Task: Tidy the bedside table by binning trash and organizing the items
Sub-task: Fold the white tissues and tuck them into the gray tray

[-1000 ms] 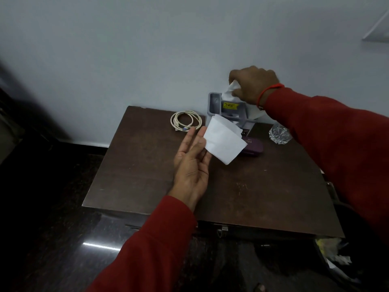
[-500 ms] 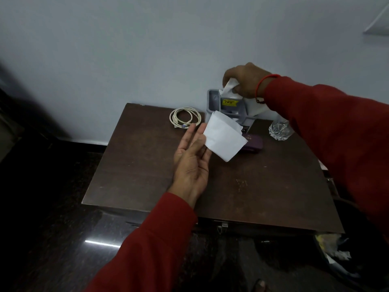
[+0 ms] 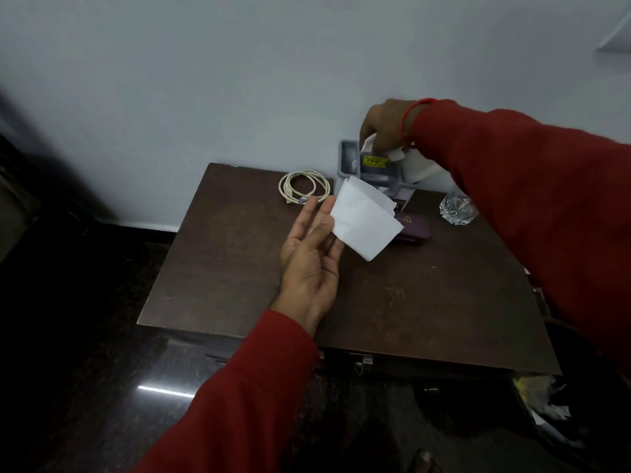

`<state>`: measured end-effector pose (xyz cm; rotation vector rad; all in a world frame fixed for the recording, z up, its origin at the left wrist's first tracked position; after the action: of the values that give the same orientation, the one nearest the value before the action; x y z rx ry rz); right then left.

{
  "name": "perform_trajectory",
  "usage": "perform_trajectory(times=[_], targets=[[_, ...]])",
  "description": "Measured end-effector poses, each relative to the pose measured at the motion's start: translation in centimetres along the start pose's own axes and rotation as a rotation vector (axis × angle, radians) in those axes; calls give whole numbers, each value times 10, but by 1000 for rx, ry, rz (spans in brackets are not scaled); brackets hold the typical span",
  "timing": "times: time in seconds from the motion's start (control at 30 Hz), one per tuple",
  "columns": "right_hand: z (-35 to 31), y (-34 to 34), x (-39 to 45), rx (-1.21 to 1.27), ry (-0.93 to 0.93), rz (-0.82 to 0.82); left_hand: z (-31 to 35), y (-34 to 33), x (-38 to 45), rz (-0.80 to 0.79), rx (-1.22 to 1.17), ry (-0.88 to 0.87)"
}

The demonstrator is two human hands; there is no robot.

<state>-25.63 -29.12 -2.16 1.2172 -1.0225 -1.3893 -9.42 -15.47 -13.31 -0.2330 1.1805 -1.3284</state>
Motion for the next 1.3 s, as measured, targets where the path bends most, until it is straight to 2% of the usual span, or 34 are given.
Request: perform_trajectory(times=[0.13,0.23,0.47,0.63,0.7,0.77,0.8,0.83,0.87,0.93,1.0,1.13,1.23,1.3], targets=[[13,24,-9,41,-52,161,0,-2,0,-8,-11,4],[21,28,-16,-28,-86,280,-1,-3,0,-10,-16,7],[17,3,-15,-58,-92,168,-3,-4,-3,-16,-8,11],[23,26,-27,-3,-140,312,-3,-3,-4,-10,7,-5],[25,44,-41,9,-136,461,-3,-3,-3,0,9,-29],[22,55,-64,170,-92,630,0,-2,-2,3,12,-61],[17,50,-74,341,-59,609,1,-2,-2,0,8,-74],[8,37,-83,538,-34,492,3,-2,-2,-4,1,-85],[-4,17,-93,722,-31,309,4,-2,-1,-9,-11,-92],[-19,-21,-113,913,-79,-3,5,-2,-2,-13,-44,-101],[-21,-45,-123,1031,-109,-121,6,-2,-3,2,-72,-109],[-16,-55,-130,1401,-292,-50,8,0,-7,40,-37,-140],[-25,-57,-132,1768,-386,-70,9,2,-8,47,-73,-156],[-27,-55,-132,1885,-463,-19,11,4,-7,48,-108,-153]])
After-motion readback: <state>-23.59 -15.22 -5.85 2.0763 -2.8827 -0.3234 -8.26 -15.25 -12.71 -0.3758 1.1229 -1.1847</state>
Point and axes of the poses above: each hand's wrist, its own x-axis towards the middle knuckle, its own y-axis out of the back of the hand, z = x × y, the point moved 7 cm from there along x, towards the middle knuckle, and after that the axes turned 9 degrees about z, right-handed, at the moved point
